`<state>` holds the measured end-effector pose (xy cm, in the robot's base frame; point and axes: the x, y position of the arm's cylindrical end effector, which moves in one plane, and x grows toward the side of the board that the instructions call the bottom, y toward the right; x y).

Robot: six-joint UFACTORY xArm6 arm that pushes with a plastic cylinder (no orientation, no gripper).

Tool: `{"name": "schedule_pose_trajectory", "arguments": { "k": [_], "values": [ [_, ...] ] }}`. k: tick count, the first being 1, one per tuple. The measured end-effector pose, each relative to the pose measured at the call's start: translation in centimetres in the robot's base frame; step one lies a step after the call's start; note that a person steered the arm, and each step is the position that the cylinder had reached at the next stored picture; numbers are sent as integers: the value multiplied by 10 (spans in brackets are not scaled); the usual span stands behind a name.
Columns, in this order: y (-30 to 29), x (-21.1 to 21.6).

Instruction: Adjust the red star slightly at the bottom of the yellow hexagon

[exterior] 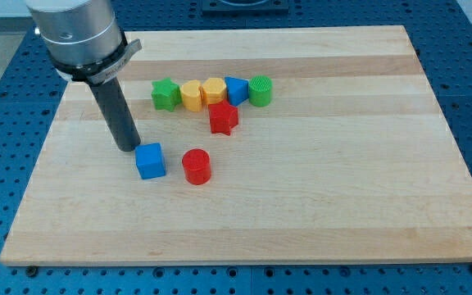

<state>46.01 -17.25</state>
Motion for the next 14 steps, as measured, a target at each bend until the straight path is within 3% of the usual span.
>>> {"name": "schedule_pose_trajectory", "arguments": {
  "k": [2, 3, 5, 6, 10, 14],
  "values": [
    [13, 66],
    [57, 86],
    [204, 66],
    [227, 22],
    [194, -39],
    [181, -44]
  ]
}}
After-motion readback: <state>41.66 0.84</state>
